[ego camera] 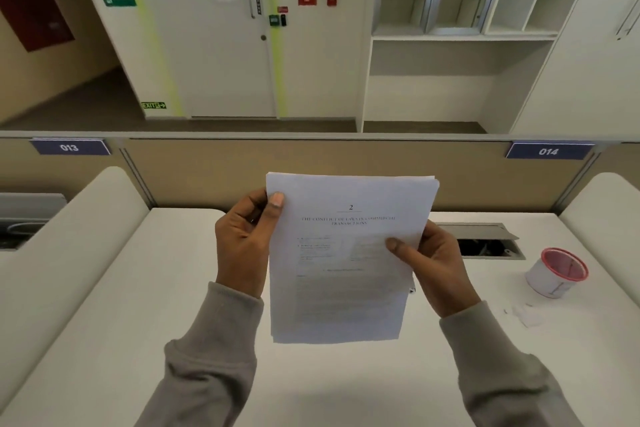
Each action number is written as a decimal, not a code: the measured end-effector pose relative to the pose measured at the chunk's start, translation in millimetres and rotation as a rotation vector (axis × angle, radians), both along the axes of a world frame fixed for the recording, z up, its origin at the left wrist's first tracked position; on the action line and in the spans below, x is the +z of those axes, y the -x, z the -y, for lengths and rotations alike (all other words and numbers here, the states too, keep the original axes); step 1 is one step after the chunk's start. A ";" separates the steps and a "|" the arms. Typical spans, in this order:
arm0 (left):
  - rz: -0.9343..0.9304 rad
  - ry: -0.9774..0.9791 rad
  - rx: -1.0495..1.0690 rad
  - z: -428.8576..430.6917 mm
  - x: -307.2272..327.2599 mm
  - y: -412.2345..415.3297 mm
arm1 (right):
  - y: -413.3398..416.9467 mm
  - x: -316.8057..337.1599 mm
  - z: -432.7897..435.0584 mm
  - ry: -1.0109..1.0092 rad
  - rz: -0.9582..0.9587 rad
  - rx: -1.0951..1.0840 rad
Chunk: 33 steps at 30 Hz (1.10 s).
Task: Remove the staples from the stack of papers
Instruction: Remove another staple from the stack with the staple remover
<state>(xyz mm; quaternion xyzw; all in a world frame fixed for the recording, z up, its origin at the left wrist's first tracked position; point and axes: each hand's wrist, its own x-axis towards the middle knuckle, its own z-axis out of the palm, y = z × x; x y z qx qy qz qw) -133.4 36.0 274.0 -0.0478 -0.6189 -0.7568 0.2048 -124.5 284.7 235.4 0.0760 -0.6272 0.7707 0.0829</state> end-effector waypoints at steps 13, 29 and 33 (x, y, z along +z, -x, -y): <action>0.309 0.226 -0.231 33.4 -88.9 -21.8 | -23.3 -48.6 47.9 -0.293 -0.037 -0.202; 0.413 0.096 -0.139 20.6 -163.2 -30.1 | -31.4 -128.1 60.6 -0.240 0.239 -0.288; 0.425 0.047 -0.140 17.8 -164.0 -31.9 | -31.9 -133.1 60.2 -0.252 0.245 -0.295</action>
